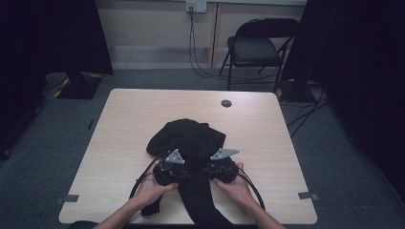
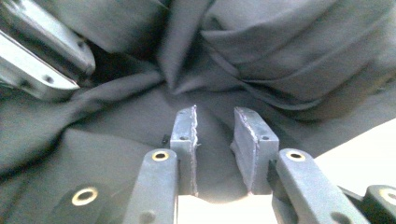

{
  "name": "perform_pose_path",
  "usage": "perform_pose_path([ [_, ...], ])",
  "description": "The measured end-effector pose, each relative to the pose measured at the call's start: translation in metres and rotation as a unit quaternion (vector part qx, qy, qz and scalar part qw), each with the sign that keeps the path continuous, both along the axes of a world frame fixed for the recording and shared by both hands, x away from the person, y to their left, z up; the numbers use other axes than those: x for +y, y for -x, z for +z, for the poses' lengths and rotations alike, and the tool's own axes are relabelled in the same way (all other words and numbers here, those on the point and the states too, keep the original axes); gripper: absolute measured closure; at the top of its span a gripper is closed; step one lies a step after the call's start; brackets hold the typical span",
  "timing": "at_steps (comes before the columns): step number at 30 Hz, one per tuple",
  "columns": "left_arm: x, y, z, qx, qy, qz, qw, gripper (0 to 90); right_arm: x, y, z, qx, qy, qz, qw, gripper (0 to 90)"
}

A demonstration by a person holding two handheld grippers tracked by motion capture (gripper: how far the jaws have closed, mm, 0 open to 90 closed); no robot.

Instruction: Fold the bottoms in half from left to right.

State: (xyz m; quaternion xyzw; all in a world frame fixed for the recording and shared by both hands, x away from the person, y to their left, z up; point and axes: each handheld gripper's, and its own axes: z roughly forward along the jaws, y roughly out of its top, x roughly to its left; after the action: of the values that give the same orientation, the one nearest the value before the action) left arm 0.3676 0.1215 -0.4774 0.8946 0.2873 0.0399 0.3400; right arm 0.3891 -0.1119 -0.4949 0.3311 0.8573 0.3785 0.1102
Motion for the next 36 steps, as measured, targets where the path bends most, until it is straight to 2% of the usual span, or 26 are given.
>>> perform_pose_path([
  [1,0.004,0.001,-0.003,-0.002,-0.015,0.003,0.9999,78.7,-0.001,0.000,0.000,-0.007,0.009,-0.002,0.9999,70.3],
  [2,0.009,0.001,-0.005,0.000,-0.004,0.005,1.0000,79.0,-0.007,-0.004,0.000,-0.012,0.012,-0.003,0.9998,75.2],
  [3,0.012,0.001,-0.004,0.004,-0.004,0.014,0.9999,79.0,-0.007,-0.004,0.000,-0.012,0.012,-0.003,0.9998,75.2],
  [4,0.016,0.005,-0.003,-0.005,-0.024,0.012,0.9996,79.0,-0.010,-0.006,0.000,-0.010,0.009,-0.005,0.9999,77.6],
  [6,0.022,0.008,-0.004,0.000,-0.015,0.014,0.9998,77.6,-0.018,-0.013,-0.002,-0.005,-0.004,0.001,1.0000,82.5],
  [7,0.028,0.010,-0.004,0.000,-0.019,0.016,0.9997,77.6,-0.018,-0.013,-0.002,-0.004,-0.005,0.002,1.0000,83.5],
  [11,0.039,0.021,-0.002,-0.020,-0.050,0.023,0.9983,77.3,-0.024,-0.017,-0.002,-0.014,0.004,-0.012,0.9998,83.4],
  [12,0.043,0.022,-0.002,-0.016,-0.045,0.032,0.9983,76.2,-0.027,-0.017,-0.001,-0.020,0.012,-0.018,0.9996,83.4],
  [14,0.045,0.021,-0.002,-0.011,-0.036,0.048,0.9981,72.7,-0.032,-0.020,-0.002,-0.017,0.005,-0.027,0.9995,83.0],
  [15,0.043,0.020,-0.002,-0.011,-0.024,0.048,0.9985,69.3,-0.034,-0.021,-0.002,-0.013,-0.001,-0.029,0.9995,81.2],
  [16,0.039,0.018,0.002,-0.009,0.000,0.037,0.9993,67.5,-0.033,-0.021,-0.002,-0.014,-0.002,-0.028,0.9995,78.2],
  [17,0.034,0.016,0.005,-0.017,0.014,0.032,0.9993,67.0,-0.030,-0.019,-0.002,-0.022,0.008,-0.029,0.9993,77.5],
  [18,0.026,0.015,0.008,-0.025,0.022,0.028,0.9990,67.0,-0.027,-0.017,-0.001,-0.029,0.018,-0.029,0.9990,77.3],
  [19,0.020,0.012,0.009,-0.029,0.029,0.024,0.9989,67.0,-0.026,-0.018,-0.001,-0.027,0.017,-0.032,0.9990,77.1],
  [21,0.010,0.008,0.009,-0.025,0.051,0.029,0.9980,67.0,-0.027,-0.020,-0.002,-0.023,0.010,-0.034,0.9991,76.8],
  [22,0.005,0.005,0.009,-0.020,0.051,0.026,0.9982,67.0,-0.027,-0.020,-0.002,-0.023,0.008,-0.035,0.9991,76.4],
  [23,0.001,0.003,0.008,-0.012,0.041,0.037,0.9984,66.3,-0.026,-0.021,-0.002,-0.024,0.008,-0.035,0.9991,75.8],
  [25,-0.001,0.001,0.004,0.020,0.053,0.069,0.9960,61.2,-0.026,-0.020,-0.002,-0.025,0.008,-0.036,0.9990,75.3],
  [27,0.000,0.001,0.002,0.021,0.052,0.069,0.9961,55.8,-0.026,-0.019,-0.003,-0.027,0.006,-0.036,0.9989,75.2],
  [28,0.003,0.005,0.001,0.001,0.032,0.070,0.9971,52.8,-0.027,-0.019,-0.003,-0.027,0.004,-0.035,0.9990,75.1],
  [30,0.007,0.005,0.000,0.003,0.035,0.069,0.9970,48.0,-0.027,-0.020,-0.003,-0.027,0.004,-0.033,0.9991,75.1],
  [31,0.013,0.003,0.000,-0.004,0.038,0.078,0.9962,46.9,-0.027,-0.020,-0.003,-0.028,0.005,-0.032,0.9991,75.1],
  [32,0.015,0.002,-0.002,-0.002,0.045,0.080,0.9958,45.9,-0.027,-0.020,-0.003,-0.028,0.004,-0.033,0.9991,75.1],
  [33,0.015,-0.001,-0.006,0.005,0.045,0.073,0.9964,44.6,-0.027,-0.019,-0.003,-0.028,0.005,-0.033,0.9990,75.1],
  [36,0.012,-0.002,-0.011,0.005,0.044,0.068,0.9967,42.4,-0.026,-0.019,-0.003,-0.029,0.006,-0.034,0.9990,75.0],
])
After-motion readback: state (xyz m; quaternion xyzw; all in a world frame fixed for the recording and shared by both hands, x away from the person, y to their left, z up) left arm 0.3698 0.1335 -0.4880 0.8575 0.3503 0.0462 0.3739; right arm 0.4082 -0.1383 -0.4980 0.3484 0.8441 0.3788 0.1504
